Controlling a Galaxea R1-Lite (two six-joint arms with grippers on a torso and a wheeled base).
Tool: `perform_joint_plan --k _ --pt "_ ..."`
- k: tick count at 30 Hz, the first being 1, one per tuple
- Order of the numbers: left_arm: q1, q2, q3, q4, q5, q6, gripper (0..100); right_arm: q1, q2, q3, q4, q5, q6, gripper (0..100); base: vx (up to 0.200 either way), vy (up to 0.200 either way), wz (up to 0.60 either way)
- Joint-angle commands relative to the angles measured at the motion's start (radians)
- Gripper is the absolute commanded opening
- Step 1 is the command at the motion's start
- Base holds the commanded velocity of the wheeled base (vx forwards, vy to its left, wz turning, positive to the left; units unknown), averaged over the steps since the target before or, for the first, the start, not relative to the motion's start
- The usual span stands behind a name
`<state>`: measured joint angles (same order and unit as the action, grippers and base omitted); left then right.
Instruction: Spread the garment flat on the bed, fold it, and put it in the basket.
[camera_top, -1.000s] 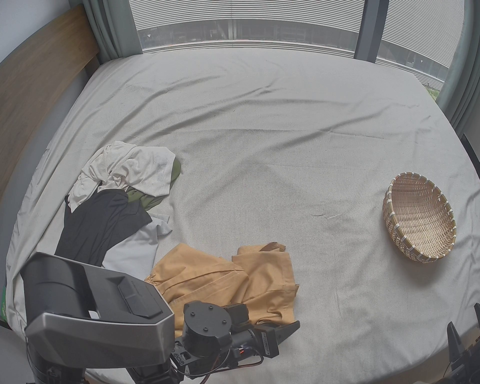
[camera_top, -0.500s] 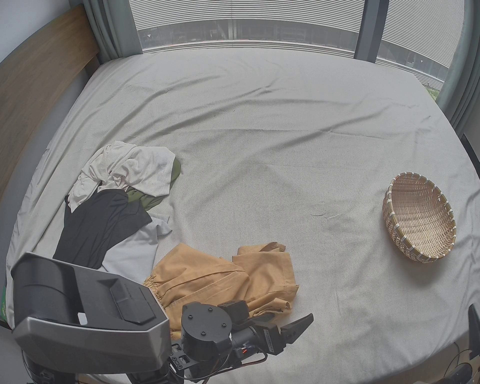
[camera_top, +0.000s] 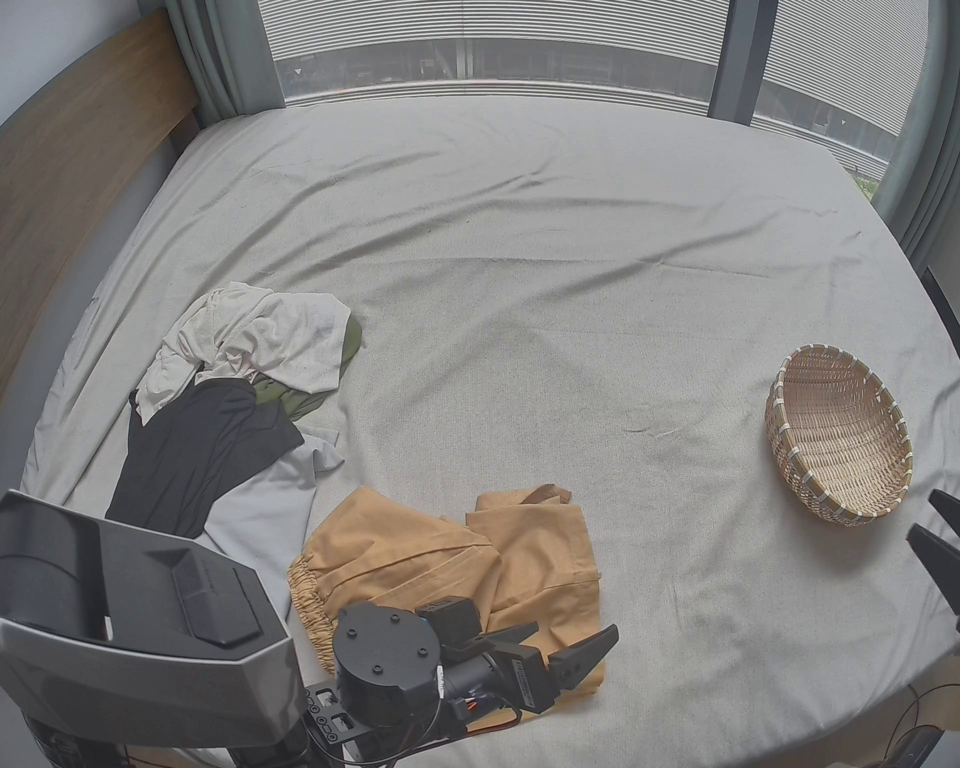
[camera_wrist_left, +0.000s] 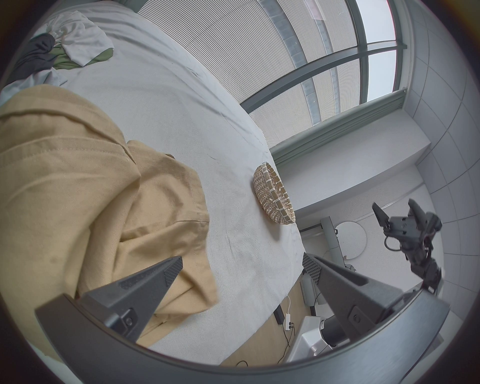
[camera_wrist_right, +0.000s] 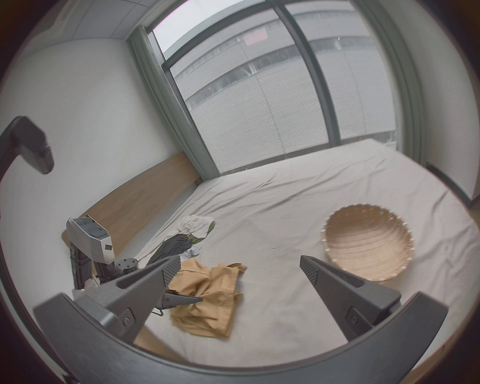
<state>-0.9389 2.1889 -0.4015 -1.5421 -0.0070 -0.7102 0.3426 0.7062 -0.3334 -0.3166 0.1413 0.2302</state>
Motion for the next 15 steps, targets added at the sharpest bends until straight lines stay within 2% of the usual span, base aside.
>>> perform_joint_plan --k 1,2,8,12,15 --pt "0.006 -0.051 0.047 -0.003 0.021 0.008 100 0.108 0.523 -0.075 -0.248 0.073 0.092 100 0.0 0.0 0.0" --pt "0.006 -0.071 0.059 -0.003 0.03 0.008 100 0.108 0.593 -0.073 -0.306 0.081 0.097 100 0.0 0.0 0.0" --pt "0.008 -0.17 0.127 -0.001 0.038 0.009 100 0.116 0.688 -0.079 -0.438 0.112 0.123 100 0.0 0.0 0.0" --pt "0.009 -0.222 0.174 -0.001 0.041 0.015 100 0.116 0.717 -0.085 -0.458 0.127 0.136 100 0.0 0.0 0.0" --pt "0.02 -0.275 0.231 -0.003 0.082 0.015 100 0.119 0.76 -0.084 -0.487 0.132 0.153 100 0.0 0.0 0.0"
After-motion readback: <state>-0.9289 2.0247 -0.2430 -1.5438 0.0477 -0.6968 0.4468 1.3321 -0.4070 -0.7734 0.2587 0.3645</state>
